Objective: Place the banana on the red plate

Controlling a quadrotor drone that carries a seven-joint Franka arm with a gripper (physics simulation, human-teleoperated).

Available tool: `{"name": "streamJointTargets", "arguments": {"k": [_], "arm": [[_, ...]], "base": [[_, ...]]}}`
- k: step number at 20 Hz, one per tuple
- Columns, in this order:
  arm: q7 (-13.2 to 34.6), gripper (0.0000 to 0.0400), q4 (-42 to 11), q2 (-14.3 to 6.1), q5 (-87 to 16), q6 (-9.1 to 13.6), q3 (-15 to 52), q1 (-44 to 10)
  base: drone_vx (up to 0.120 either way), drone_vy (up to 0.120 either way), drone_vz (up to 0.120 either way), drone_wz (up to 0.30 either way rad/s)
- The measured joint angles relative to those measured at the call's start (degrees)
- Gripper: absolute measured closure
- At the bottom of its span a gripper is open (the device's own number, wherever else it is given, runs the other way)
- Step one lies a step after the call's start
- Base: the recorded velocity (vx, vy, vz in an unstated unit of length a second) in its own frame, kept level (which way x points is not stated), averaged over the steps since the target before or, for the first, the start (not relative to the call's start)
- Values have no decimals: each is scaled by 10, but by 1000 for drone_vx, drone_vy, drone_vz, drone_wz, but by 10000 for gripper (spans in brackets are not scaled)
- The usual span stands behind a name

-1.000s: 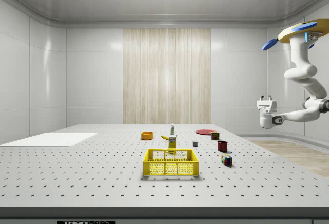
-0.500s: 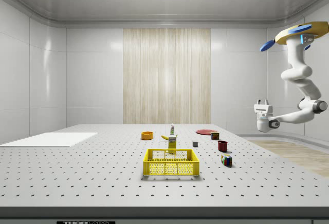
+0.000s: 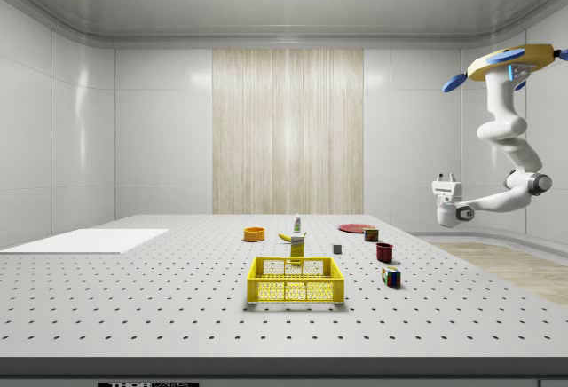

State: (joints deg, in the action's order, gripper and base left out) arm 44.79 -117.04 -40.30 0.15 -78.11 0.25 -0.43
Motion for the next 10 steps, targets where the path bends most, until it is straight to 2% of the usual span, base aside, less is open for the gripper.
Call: {"name": "streamJointTargets", "arguments": {"k": [10], "arm": [[0, 0, -2, -3, -1, -4, 1, -1]], "base": [[0, -120, 0, 0]]}}
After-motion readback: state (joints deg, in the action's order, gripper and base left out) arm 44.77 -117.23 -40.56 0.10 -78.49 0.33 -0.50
